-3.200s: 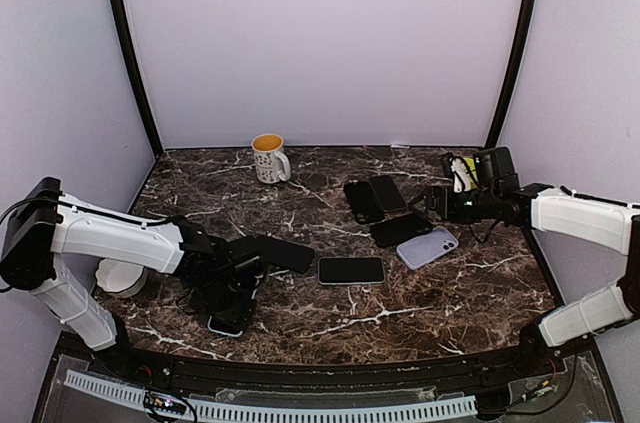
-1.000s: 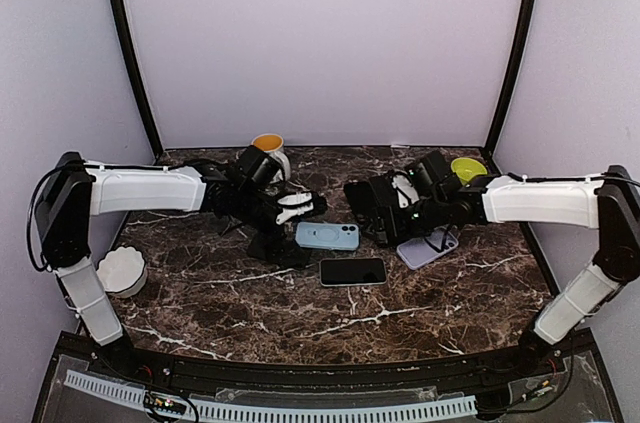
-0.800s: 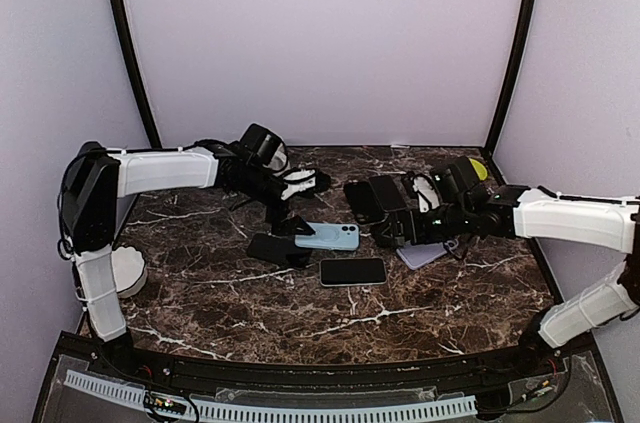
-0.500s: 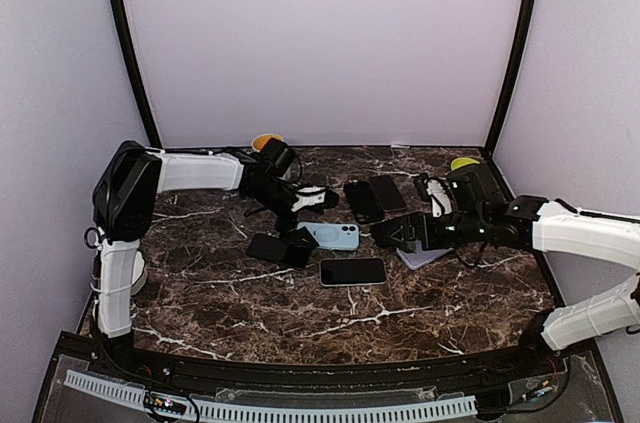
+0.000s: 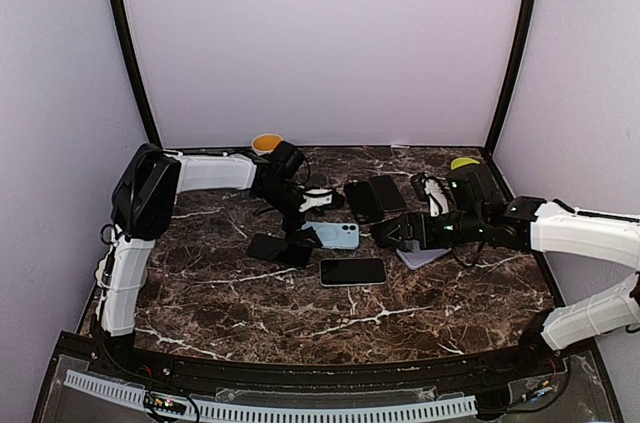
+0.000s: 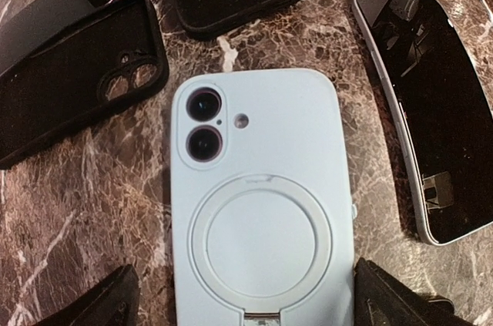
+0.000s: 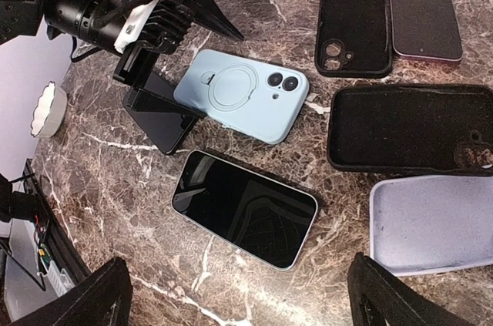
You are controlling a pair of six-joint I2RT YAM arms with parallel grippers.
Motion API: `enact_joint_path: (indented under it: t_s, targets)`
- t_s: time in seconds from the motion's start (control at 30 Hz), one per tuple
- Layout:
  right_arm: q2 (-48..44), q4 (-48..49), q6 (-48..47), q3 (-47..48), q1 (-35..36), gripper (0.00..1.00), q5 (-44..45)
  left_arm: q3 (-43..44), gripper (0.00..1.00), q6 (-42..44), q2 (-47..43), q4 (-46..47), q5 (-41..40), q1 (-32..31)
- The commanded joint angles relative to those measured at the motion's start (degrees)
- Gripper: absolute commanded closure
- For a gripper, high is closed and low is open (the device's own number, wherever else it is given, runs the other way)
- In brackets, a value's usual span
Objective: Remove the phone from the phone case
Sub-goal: Pick up the phone with the phone case from the center of the board.
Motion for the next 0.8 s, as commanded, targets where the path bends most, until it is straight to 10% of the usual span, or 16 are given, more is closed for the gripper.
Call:
enact_joint_path:
  t_s: [0.0, 0.33, 0.77]
  targets:
    - [0.29, 2.92, 0.73, -1.16, -0.08, 0.01, -1.23, 3.30, 0.01, -1.17, 1.84, -4.17, -2.92, 0.04]
    - [0.44, 3.64, 1.18, -1.77, -0.08, 0.01, -1.64, 10.25, 0.03, -3.14, 6.60, -13.25, -5.97, -0.29]
    - [-0.98, 3.44, 2.18, -1.46, -0.07, 0.01, -1.29, 18.11, 0.43, -5.74, 8.43, -18.14, -2.54, -0.62]
